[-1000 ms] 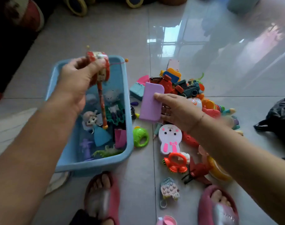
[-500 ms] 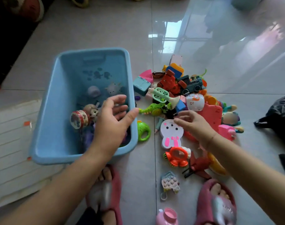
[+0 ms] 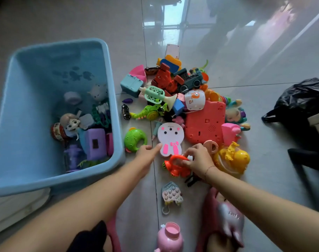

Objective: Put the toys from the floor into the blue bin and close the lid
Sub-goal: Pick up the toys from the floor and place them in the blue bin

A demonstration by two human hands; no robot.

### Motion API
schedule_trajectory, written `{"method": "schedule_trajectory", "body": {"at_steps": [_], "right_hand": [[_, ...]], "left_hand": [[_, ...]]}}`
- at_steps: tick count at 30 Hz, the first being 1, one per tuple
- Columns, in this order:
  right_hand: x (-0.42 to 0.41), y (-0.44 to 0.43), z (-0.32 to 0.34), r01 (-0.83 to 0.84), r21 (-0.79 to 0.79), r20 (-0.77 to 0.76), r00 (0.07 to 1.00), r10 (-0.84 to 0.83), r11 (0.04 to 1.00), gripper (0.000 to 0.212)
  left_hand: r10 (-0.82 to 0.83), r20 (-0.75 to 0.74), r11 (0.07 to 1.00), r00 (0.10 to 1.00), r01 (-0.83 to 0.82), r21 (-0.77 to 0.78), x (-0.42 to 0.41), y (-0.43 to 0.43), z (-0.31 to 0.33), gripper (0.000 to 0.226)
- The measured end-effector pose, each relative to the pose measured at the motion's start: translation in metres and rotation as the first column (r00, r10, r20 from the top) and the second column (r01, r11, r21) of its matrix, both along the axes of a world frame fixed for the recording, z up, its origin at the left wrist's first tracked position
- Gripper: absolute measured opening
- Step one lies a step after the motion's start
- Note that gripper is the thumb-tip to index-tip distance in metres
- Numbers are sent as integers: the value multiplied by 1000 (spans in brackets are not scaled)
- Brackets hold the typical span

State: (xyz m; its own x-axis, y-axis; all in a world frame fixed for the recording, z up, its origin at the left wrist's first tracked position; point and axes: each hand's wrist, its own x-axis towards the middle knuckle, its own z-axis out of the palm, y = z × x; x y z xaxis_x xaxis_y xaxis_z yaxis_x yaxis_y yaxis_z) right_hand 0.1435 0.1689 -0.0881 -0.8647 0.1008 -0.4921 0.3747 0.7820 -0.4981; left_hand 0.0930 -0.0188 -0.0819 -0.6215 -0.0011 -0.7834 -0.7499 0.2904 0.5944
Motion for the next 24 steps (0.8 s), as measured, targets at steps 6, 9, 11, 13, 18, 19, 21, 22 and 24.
{"method": "schedule_trajectory", "body": {"at_steps": [6, 9, 11, 13, 18, 19, 21, 22, 24], "right_hand": [[2, 5, -4, 190, -415, 105, 981, -161, 890, 13], [2, 7, 5, 251, -528, 144, 968, -206, 811, 16], [0, 9, 11, 294, -573, 184, 956, -229, 765, 18], [0, 10, 16, 331, -626, 236, 944, -232, 706, 16], [-4, 16, 47, 402, -708, 302, 916, -266, 581, 48], [-7, 23, 55, 425, -738, 311, 903, -296, 524, 55], [-16, 34, 80, 460, -794, 324, 873, -364, 397, 69], [-21, 38, 93, 469, -817, 329, 856, -399, 334, 69], [-34, 36, 124, 467, -858, 338, 827, -449, 214, 46]], "left_hand": [[-31, 117, 975, 993, 4, 222, 3, 21, 4, 22], [-31, 104, 974, 994, 7, 228, 1, 21, 4, 25], [-3, 96, 975, 995, -19, 221, -2, 20, 5, 27], [72, 87, 968, 994, -91, 232, -3, 18, 8, 25], [263, 137, 880, 955, -295, 372, 0, 18, 38, 30], [265, 147, 864, 953, -303, 403, 1, 19, 48, 35], [238, 160, 833, 958, -286, 474, 7, 19, 75, 37], [214, 156, 818, 964, -264, 511, 11, 19, 92, 34], [168, 107, 800, 980, -199, 566, 15, 15, 124, 26]]}}
